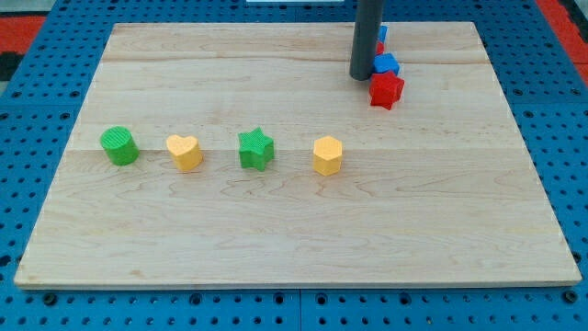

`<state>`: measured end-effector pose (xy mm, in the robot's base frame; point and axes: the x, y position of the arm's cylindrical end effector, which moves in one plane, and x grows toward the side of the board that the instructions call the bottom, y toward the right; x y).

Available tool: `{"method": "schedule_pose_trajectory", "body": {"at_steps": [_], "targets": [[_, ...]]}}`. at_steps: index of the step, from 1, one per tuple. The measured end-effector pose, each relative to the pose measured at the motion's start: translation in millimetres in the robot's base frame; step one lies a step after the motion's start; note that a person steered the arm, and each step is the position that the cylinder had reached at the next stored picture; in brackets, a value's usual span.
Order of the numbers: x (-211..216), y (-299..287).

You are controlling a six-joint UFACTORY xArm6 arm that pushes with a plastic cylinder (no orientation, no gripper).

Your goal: Nudge the blue cube left a bit

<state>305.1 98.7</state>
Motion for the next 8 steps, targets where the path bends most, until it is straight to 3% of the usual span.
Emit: {"method": "schedule_pose_trajectory", "body": {"at_steps": [2,3,4,5,6,7,8], "targets": [[-6.9,-27.7],[-6.9,-98.0],[44.6,-106.5],[100.4,-56.9],[129.6,3.9],[98.5,83.1],[44.9,92.1]]}}
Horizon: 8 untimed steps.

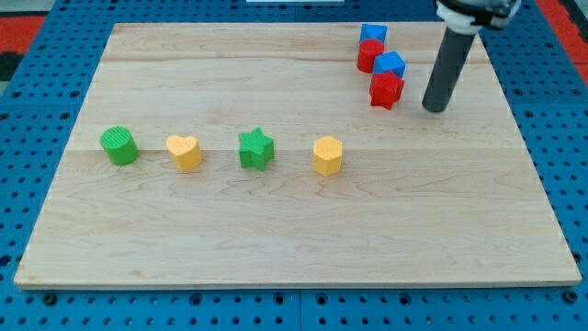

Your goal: Nudge the blue cube left a bit

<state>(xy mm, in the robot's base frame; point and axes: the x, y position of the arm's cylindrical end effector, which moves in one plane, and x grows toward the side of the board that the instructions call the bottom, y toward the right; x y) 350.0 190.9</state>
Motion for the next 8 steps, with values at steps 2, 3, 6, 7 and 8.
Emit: {"method": "schedule_pose_trajectory", "body": {"at_steps": [2,3,6,7,8], "targets": [[-55.8,8.0],[-59.2,2.1],[-54.0,-30.7],[-47.2,-34.7],[-47.0,-15.6]]}}
